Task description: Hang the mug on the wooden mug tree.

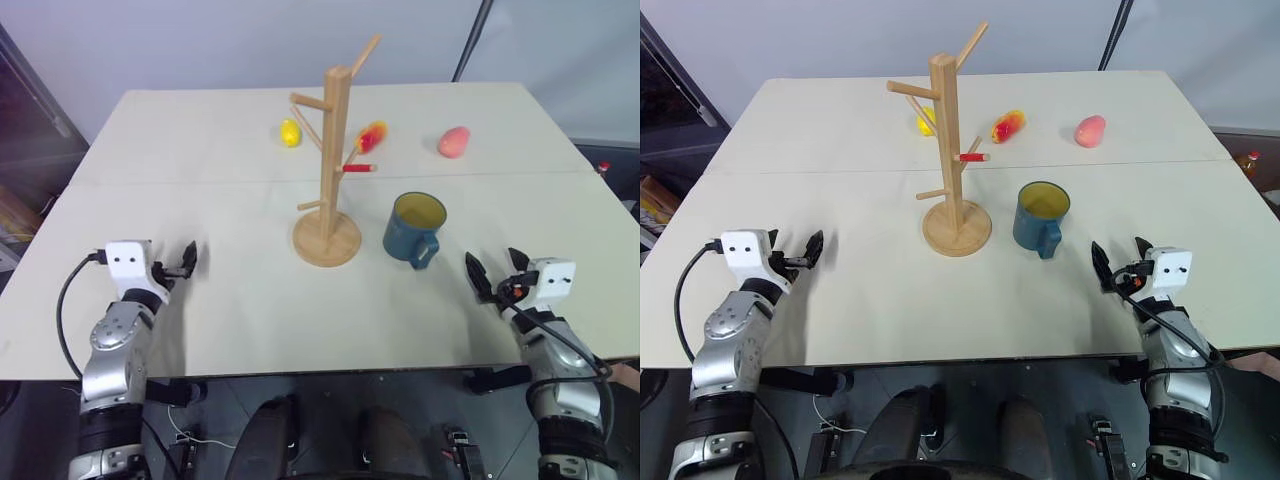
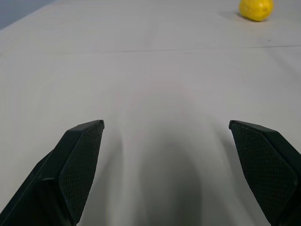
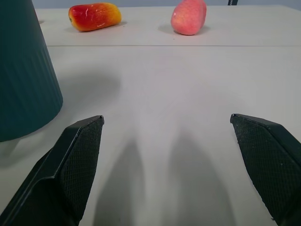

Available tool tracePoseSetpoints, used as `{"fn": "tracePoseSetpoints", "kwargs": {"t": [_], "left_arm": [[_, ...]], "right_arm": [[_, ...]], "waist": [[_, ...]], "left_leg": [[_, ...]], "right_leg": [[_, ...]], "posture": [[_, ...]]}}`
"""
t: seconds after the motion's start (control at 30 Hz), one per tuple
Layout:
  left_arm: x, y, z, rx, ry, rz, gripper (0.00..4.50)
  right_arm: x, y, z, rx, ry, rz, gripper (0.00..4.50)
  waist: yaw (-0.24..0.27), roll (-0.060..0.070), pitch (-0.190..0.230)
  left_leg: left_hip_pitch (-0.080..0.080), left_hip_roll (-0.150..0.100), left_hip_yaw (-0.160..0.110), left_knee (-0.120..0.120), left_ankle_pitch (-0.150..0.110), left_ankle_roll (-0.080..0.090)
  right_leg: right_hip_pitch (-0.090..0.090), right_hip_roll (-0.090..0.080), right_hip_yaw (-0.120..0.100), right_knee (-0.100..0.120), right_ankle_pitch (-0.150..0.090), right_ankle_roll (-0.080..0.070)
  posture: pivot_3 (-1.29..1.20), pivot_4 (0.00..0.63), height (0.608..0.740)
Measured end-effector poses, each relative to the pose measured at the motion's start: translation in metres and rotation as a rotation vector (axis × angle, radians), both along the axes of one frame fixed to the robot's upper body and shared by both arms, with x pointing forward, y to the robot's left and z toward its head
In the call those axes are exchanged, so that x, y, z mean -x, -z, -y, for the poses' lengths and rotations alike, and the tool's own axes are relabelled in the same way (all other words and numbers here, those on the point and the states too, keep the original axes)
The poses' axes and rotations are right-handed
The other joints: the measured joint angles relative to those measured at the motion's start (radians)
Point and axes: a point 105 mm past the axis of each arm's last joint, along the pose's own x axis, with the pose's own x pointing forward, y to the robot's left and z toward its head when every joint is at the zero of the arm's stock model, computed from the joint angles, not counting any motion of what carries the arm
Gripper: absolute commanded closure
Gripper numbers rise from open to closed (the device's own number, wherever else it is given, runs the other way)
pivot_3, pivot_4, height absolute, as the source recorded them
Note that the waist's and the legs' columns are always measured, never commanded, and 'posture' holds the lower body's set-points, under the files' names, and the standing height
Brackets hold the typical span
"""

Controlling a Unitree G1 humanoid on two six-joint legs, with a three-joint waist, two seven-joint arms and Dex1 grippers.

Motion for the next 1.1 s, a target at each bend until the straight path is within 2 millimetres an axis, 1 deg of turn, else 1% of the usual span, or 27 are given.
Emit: {"fn": "tracePoseSetpoints", "kwargs": {"t": [0.2, 0.37, 0.43, 0.5, 0.67, 0.8, 0.9, 1.0, 1.07, 1.1], "left_arm": [[-0.001, 0.000, 0.001, -0.007, 0.015, -0.002, 0.00], [-0.002, 0.000, 0.004, -0.005, 0.035, -0.006, 0.00], [-0.003, 0.001, 0.007, -0.001, 0.055, -0.009, 0.00], [-0.004, 0.000, 0.011, 0.010, 0.092, -0.002, 0.00], [-0.003, -0.003, 0.029, 0.042, 0.219, 0.023, 0.00], [0.000, 0.001, 0.056, 0.046, 0.371, 0.014, 0.00], [0.007, -0.001, 0.077, 0.038, 0.509, 0.013, 0.00], [0.022, -0.010, 0.103, -0.008, 0.713, 0.011, 0.00], [0.037, -0.014, 0.121, -0.040, 0.864, -0.003, 0.00], [0.043, -0.015, 0.128, -0.051, 0.917, -0.010, 0.00]], "right_arm": [[0.001, 0.000, 0.001, 0.004, 0.004, -0.002, 0.02], [0.004, 0.000, 0.007, 0.017, 0.022, -0.008, 0.02], [0.009, 0.002, 0.009, 0.020, 0.032, -0.017, 0.02], [0.017, 0.001, 0.007, 0.028, 0.027, -0.015, 0.02], [0.041, -0.005, -0.004, 0.046, -0.032, -0.020, 0.02], [0.061, -0.001, -0.018, 0.048, -0.105, -0.071, 0.02], [0.069, -0.002, -0.034, 0.050, -0.173, -0.091, 0.02], [0.077, -0.005, -0.068, 0.050, -0.322, -0.113, 0.02], [0.079, -0.008, -0.093, 0.063, -0.426, -0.123, 0.02], [0.079, -0.008, -0.102, 0.067, -0.458, -0.122, 0.02]], "waist": [[0.000, 0.000, 0.000], [0.001, 0.000, 0.000], [0.002, 0.000, 0.000], [0.002, 0.000, 0.000], [0.002, 0.000, 0.000], [0.001, 0.000, 0.000], [0.000, 0.000, 0.000], [-0.001, 0.000, 0.000], [-0.002, 0.000, 0.000], [-0.001, 0.000, 0.000]], "left_leg": [[0.000, 0.000, 0.000, 0.000, 0.000, 0.000], [0.000, 0.000, 0.000, 0.000, 0.000, 0.000], [0.000, 0.000, 0.000, 0.000, 0.000, 0.000], [0.000, 0.000, 0.000, 0.000, 0.000, 0.000], [0.000, 0.000, 0.000, 0.000, 0.000, 0.000], [0.000, 0.000, 0.000, 0.000, 0.000, 0.000], [0.000, 0.001, 0.000, -0.001, 0.000, 0.000], [0.000, 0.001, 0.000, -0.001, 0.000, 0.000], [0.000, 0.001, 0.000, -0.001, -0.001, 0.000], [0.000, 0.001, 0.000, -0.001, -0.001, 0.000]], "right_leg": [[0.000, 0.000, 0.000, 0.000, 0.000, 0.000], [0.000, 0.000, 0.000, 0.000, 0.000, 0.000], [0.000, 0.000, 0.000, 0.000, 0.000, 0.000], [0.000, -0.001, 0.000, 0.000, 0.000, 0.000], [0.000, -0.002, 0.000, -0.001, 0.000, 0.000], [0.000, -0.002, 0.002, -0.001, 0.000, -0.001], [0.000, -0.002, 0.002, -0.001, -0.002, -0.003], [0.000, -0.002, 0.002, -0.002, -0.002, -0.004], [0.000, -0.003, 0.002, -0.002, -0.003, -0.005], [0.000, -0.003, 0.002, -0.003, -0.003, -0.005]], "posture": [[0.00, 0.150, 0.740], [0.00, 0.150, 0.740], [0.00, 0.150, 0.740], [0.00, 0.150, 0.740], [0.00, 0.150, 0.740], [0.00, 0.150, 0.740], [0.00, 0.150, 0.740], [0.00, 0.150, 0.740], [0.00, 0.150, 0.740], [0.00, 0.150, 0.740]]}}
